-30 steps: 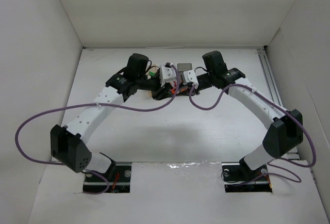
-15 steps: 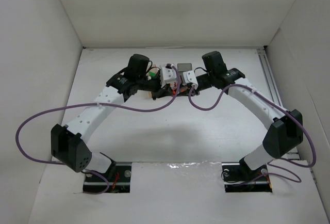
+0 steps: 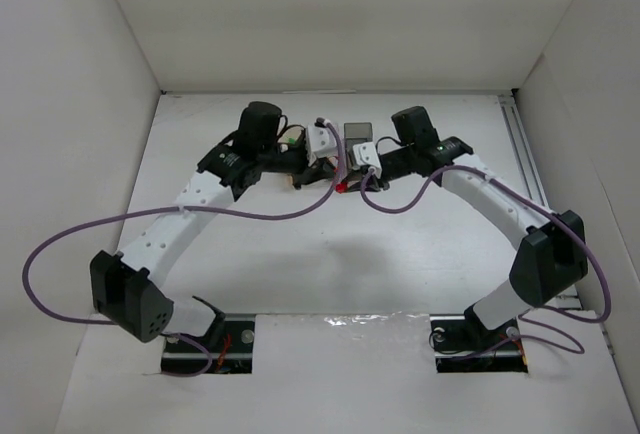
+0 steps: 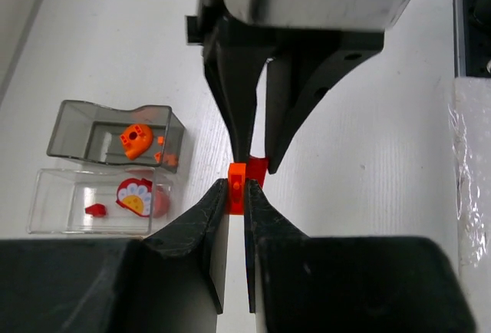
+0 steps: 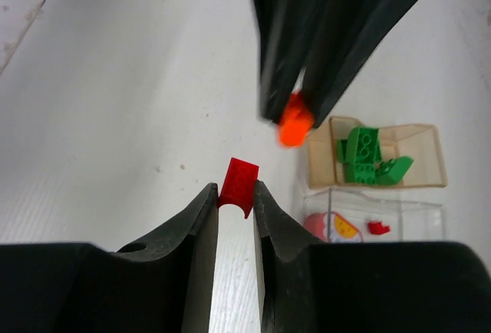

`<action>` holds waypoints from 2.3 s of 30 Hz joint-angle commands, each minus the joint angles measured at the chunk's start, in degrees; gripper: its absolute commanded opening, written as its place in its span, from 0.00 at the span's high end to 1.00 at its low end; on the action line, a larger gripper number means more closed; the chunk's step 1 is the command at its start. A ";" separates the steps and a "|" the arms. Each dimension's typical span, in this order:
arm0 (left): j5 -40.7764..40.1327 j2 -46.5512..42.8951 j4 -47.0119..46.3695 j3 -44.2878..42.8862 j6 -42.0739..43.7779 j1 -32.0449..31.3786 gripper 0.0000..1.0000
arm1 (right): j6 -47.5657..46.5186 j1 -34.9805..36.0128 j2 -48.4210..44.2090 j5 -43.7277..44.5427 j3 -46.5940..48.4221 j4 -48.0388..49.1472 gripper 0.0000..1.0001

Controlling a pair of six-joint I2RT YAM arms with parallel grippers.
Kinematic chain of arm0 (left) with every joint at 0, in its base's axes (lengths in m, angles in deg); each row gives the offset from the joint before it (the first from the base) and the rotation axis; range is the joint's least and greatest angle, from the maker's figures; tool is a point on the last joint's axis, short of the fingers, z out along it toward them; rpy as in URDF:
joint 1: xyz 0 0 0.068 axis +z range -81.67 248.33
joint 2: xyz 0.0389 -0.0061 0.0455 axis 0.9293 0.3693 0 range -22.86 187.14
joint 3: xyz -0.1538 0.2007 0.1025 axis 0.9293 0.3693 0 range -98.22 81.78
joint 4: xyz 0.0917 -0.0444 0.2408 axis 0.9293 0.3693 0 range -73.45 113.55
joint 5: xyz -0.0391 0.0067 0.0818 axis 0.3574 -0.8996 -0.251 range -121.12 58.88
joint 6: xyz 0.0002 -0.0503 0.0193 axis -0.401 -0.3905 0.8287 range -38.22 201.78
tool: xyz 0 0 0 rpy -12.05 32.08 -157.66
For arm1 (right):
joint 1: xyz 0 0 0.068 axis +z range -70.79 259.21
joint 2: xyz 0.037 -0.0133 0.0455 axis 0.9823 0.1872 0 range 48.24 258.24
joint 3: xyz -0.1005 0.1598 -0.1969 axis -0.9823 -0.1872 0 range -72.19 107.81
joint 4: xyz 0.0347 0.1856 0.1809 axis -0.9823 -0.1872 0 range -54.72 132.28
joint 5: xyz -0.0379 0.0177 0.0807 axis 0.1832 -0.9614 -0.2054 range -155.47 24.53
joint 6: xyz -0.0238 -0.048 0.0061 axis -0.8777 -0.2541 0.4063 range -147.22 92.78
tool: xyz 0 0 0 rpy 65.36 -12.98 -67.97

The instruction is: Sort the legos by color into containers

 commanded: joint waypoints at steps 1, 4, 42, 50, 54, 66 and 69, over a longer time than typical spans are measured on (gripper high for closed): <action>0.87 -3.00 -7.31 0.48 -7.45 1.90 1.00 | -0.07 -2.46 -0.79 0.78 -2.08 0.39 1.00; -1.22 0.49 -12.15 -1.53 -13.51 4.02 1.00 | 2.20 -7.56 -2.19 1.31 -4.10 2.49 1.00; -2.04 42.20 -21.70 -32.51 -36.52 6.30 0.40 | 16.43 -21.11 -4.06 -0.96 -1.57 5.21 1.00; -7.46 23.47 -29.34 -18.25 -43.77 16.48 0.39 | 22.26 -11.10 6.93 1.21 7.74 14.53 1.00; -11.34 18.81 -19.40 -18.95 -41.40 22.45 0.07 | 22.26 -5.82 15.45 8.68 17.23 15.06 1.00; -23.65 8.95 -10.84 -11.22 -36.47 26.43 0.00 | 26.65 -2.39 33.39 23.29 32.97 15.49 0.94; -22.43 7.54 -10.84 -8.93 -35.86 26.43 0.00 | 26.65 -2.39 35.68 23.47 34.64 15.50 0.81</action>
